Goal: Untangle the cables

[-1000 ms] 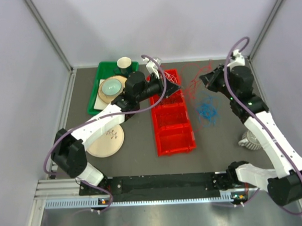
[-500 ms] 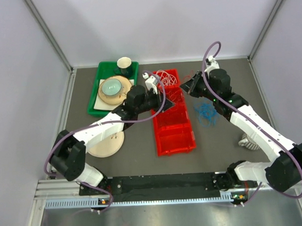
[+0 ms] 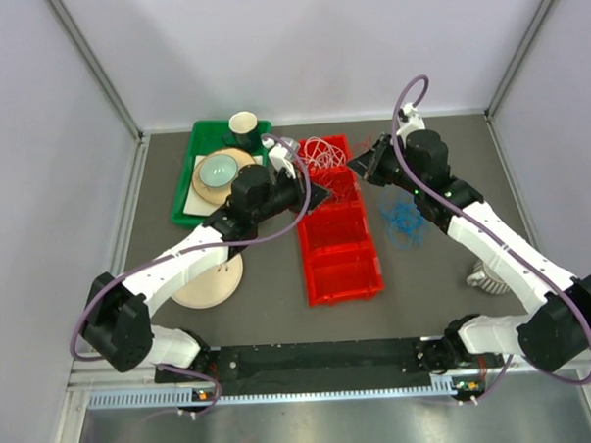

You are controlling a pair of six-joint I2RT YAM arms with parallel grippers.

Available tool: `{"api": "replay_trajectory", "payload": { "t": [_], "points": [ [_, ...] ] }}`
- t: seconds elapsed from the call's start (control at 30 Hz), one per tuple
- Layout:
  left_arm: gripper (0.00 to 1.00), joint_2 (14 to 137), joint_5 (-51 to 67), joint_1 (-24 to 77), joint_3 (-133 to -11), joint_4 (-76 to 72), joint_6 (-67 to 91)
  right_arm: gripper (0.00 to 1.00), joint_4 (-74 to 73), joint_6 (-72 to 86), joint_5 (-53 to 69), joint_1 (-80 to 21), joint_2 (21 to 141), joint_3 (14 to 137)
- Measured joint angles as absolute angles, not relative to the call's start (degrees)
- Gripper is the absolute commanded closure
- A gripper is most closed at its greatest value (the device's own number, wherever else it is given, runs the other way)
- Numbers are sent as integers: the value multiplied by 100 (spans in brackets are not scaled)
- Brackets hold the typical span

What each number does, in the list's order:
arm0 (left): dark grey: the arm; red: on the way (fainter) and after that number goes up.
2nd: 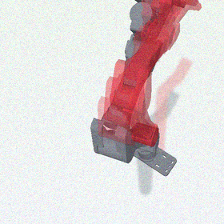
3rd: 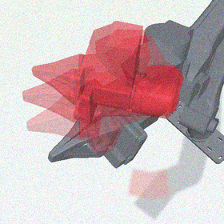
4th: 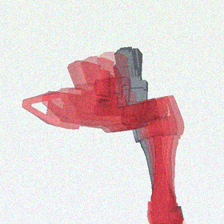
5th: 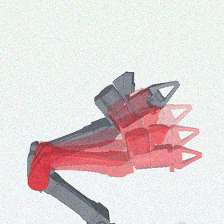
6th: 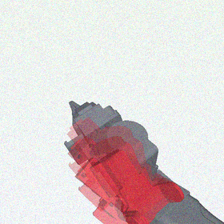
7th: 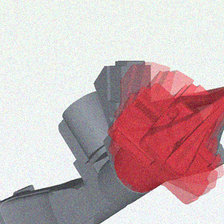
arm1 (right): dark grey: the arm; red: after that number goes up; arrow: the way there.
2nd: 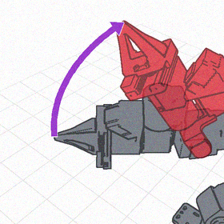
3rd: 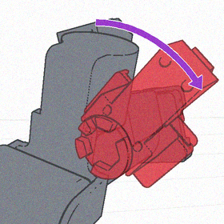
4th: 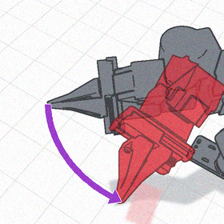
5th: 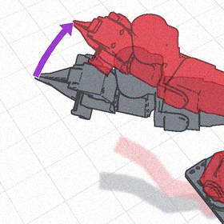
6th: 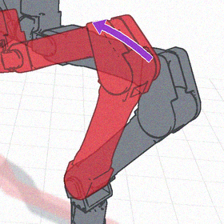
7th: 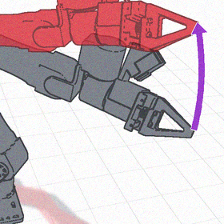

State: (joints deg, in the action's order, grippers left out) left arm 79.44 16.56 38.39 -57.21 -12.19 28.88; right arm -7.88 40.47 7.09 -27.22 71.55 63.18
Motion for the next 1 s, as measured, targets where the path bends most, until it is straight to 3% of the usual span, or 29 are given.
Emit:
{"api": "replay_trajectory", "payload": {
  "t": [0.3, 0.53, 1.0],
  "points": [
    [100, 7961, 2005, 3516, -5815, -1173, 2950, 100, -628, 4025, 786, -2729, 7319, 6663],
    [100, 8215, 2467, 3575, -5352, -1459, 3559, 100, -558, 4119, 779, -2740, 6928, 5714],
    [100, 9791, 2366, 3693, -5201, -1658, 3787, 100, -550, 4158, 720, -2764, 7714, 5199]
  ]
}}
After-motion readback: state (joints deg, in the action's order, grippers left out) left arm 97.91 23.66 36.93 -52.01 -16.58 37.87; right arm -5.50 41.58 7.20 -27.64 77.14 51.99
